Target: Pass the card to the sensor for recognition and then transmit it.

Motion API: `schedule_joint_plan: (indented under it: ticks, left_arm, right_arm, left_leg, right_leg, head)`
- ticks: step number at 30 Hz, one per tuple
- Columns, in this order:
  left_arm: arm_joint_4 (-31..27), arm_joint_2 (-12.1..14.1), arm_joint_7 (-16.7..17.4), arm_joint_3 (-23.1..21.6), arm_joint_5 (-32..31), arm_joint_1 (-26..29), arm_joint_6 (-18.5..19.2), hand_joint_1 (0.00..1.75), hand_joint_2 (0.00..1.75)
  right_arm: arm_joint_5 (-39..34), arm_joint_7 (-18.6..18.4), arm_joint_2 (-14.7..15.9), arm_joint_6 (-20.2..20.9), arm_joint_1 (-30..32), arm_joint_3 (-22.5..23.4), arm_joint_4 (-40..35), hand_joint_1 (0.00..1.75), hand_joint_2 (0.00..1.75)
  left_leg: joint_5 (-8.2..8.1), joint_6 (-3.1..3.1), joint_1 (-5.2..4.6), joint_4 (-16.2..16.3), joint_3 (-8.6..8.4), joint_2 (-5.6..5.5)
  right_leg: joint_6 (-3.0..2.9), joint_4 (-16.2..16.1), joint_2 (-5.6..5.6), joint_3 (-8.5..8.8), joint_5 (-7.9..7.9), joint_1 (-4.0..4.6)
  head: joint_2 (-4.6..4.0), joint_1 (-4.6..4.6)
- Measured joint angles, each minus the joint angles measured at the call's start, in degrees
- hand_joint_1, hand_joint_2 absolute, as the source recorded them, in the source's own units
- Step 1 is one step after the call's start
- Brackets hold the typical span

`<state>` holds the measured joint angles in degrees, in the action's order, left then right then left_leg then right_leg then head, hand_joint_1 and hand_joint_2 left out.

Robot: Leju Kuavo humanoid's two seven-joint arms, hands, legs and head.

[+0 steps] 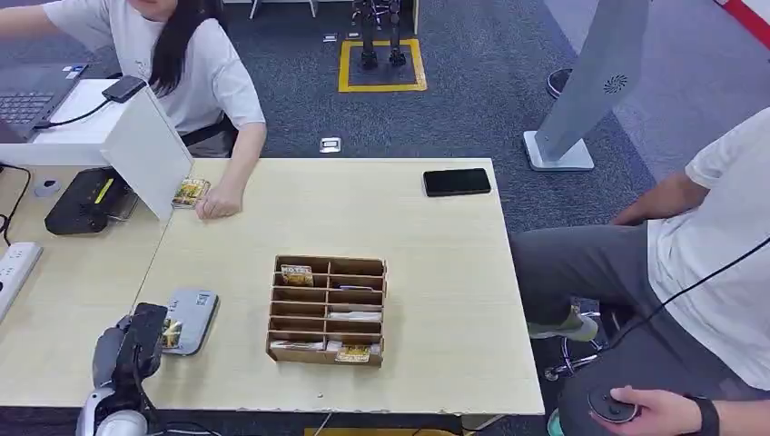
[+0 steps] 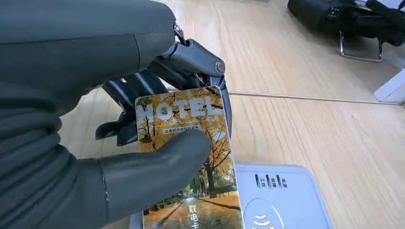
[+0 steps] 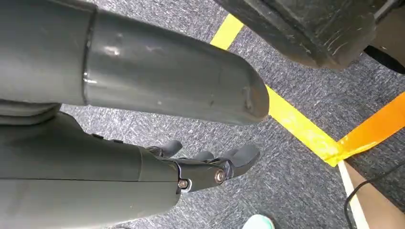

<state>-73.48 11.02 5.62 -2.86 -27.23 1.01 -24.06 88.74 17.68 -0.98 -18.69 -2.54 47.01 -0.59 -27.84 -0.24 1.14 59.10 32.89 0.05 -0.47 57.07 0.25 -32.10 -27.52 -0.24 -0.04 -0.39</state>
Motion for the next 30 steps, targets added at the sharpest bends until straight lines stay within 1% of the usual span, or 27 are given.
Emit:
schedule_joint_plan:
  ticks: [2, 4, 5, 7, 10, 12, 14, 18, 22, 23, 25, 27, 29, 30]
  left_arm:
    - [0.0, -0.1, -1.8, 0.0, 4.0, 0.0, 0.9, 1.75, 1.75]
    - [-0.2, -0.2, -4.2, 0.0, 10.9, 0.0, 2.7, 1.75, 1.75]
    - [-0.7, -0.2, -5.0, 0.0, 15.2, 0.1, 4.2, 1.75, 1.75]
    - [-2.1, -0.2, -5.7, 0.0, 23.0, 0.2, 6.5, 1.75, 1.75]
    - [-4.3, 0.0, -6.9, 0.0, 30.3, 0.2, 7.9, 1.75, 1.75]
    - [-6.4, 0.1, -7.9, 0.0, 35.3, -0.1, 8.9, 1.75, 1.75]
    - [-8.3, 0.4, -8.1, 0.0, 38.0, -0.6, 9.2, 1.75, 1.75]
    - [-10.6, 1.0, -9.9, 0.0, 40.1, -3.2, 7.8, 1.75, 1.75]
    - [-11.6, 1.4, -10.5, 0.0, 40.8, -5.1, 7.2, 1.75, 1.75]
    - [-11.7, 1.4, -11.1, 0.0, 40.7, -5.3, 6.7, 1.75, 1.75]
    - [-12.0, 1.4, -13.8, 0.0, 39.2, -6.0, 4.8, 1.75, 1.75]
    - [-12.0, 1.5, -16.9, 0.0, 34.7, -7.8, 1.3, 1.75, 1.75]
    - [-11.9, 1.8, -19.4, 0.0, 26.9, -9.7, -2.7, 1.75, 1.75]
    - [-11.8, 2.0, -20.0, 0.0, 24.0, -10.6, -4.0, 1.75, 1.75]
  right_arm:
    - [0.0, 0.1, 0.0, -0.2, 0.0, 0.0, 0.0, 0.00, 0.00]
    - [0.0, 0.2, 0.0, -0.6, 0.0, 0.0, 0.0, 0.00, 0.00]
    - [0.0, 0.3, 0.0, -0.7, 0.0, 0.0, 0.0, 0.00, 0.00]
    - [0.0, 0.3, 0.0, -0.9, 0.0, 0.0, 0.0, 0.00, 0.00]
    - [0.0, 0.4, 0.1, -0.9, 0.1, 0.0, 0.0, 0.00, 0.00]
    - [0.0, -0.7, 0.0, -1.4, 0.1, 0.0, 0.0, 0.00, 0.00]
    - [0.0, -1.9, -0.5, -2.4, 0.0, 0.0, 0.1, 0.00, 0.00]
    - [0.0, -2.8, -1.3, -2.8, -0.1, -0.3, 0.3, 0.00, 0.00]
    - [0.0, -2.9, -1.6, -2.7, -0.1, -0.5, 0.3, 0.00, 0.00]
    - [0.0, -2.9, -1.6, -2.7, -0.1, -0.6, 0.3, 0.00, 0.00]
    - [0.0, -2.8, -1.6, -2.6, -0.1, -0.9, 0.4, 0.00, 0.00]
    - [0.0, -2.8, -1.6, -1.8, -0.2, -1.4, 0.4, 0.00, 0.00]
    - [0.0, -2.8, -1.6, -1.2, -0.5, -2.1, 0.4, 0.00, 0.00]
    - [0.0, -2.8, -1.6, -0.8, -0.6, -2.5, 0.3, 0.00, 0.00]
  left_leg:
    - [0.00, 0.00, 0.00, 0.0, 0.00, -0.02]
    - [0.00, 0.00, 0.00, 0.0, 0.00, -0.02]
    - [0.00, 0.00, 0.00, 0.0, 0.00, -0.02]
    - [0.01, 0.01, 0.01, 0.0, 0.00, -0.01]
    - [0.03, 0.04, 0.00, 0.0, 0.00, -0.01]
    - [0.04, 0.04, 0.01, 0.0, 0.01, -0.02]
    - [0.04, 0.05, 0.02, 0.0, 0.01, -0.01]
    - [0.07, 0.03, 0.02, 0.0, 0.02, -0.03]
    - [0.07, 0.02, 0.01, 0.0, 0.00, -0.01]
    - [0.08, 0.02, 0.02, 0.0, 0.01, -0.01]
    - [0.08, 0.02, 0.01, 0.0, 0.01, -0.02]
    - [0.08, 0.03, 0.01, 0.0, 0.03, -0.04]
    - [0.09, 0.03, 0.01, 0.0, 0.02, -0.04]
    - [0.10, 0.03, 0.01, 0.0, 0.02, -0.04]
  right_leg:
    - [0.00, 0.0, -0.03, 0.02, 0.00, 0.00]
    - [0.00, 0.0, -0.03, 0.02, 0.00, 0.00]
    - [0.00, 0.0, -0.03, 0.02, 0.00, 0.00]
    - [0.01, 0.0, -0.02, 0.02, 0.00, 0.00]
    - [0.00, 0.0, -0.02, 0.01, 0.02, 0.00]
    - [0.00, 0.0, -0.03, 0.01, 0.02, 0.00]
    - [0.00, 0.0, -0.02, 0.00, 0.02, 0.01]
    - [0.00, 0.0, -0.04, 0.00, 0.02, 0.01]
    - [-0.01, 0.0, -0.02, 0.00, 0.03, 0.01]
    - [-0.01, 0.0, -0.01, -0.01, 0.03, 0.01]
    - [-0.01, 0.0, -0.02, -0.02, 0.03, 0.01]
    - [-0.01, 0.0, -0.05, -0.01, 0.03, 0.01]
    - [-0.01, 0.0, -0.05, -0.01, 0.05, 0.01]
    - [0.00, 0.0, -0.05, -0.01, 0.06, 0.01]
  head:
    - [0.00, 0.00]
    - [0.00, 0.00]
    - [0.00, 0.00]
    - [0.00, 0.00]
    - [0.00, 0.00]
    - [0.00, 0.02]
    - [0.00, 0.02]
    - [0.00, 0.00]
    - [0.00, -0.02]
    - [0.00, 0.02]
    - [0.00, 0.00]
    - [0.00, 0.02]
    - [0.00, 0.00]
    - [0.00, 0.00]
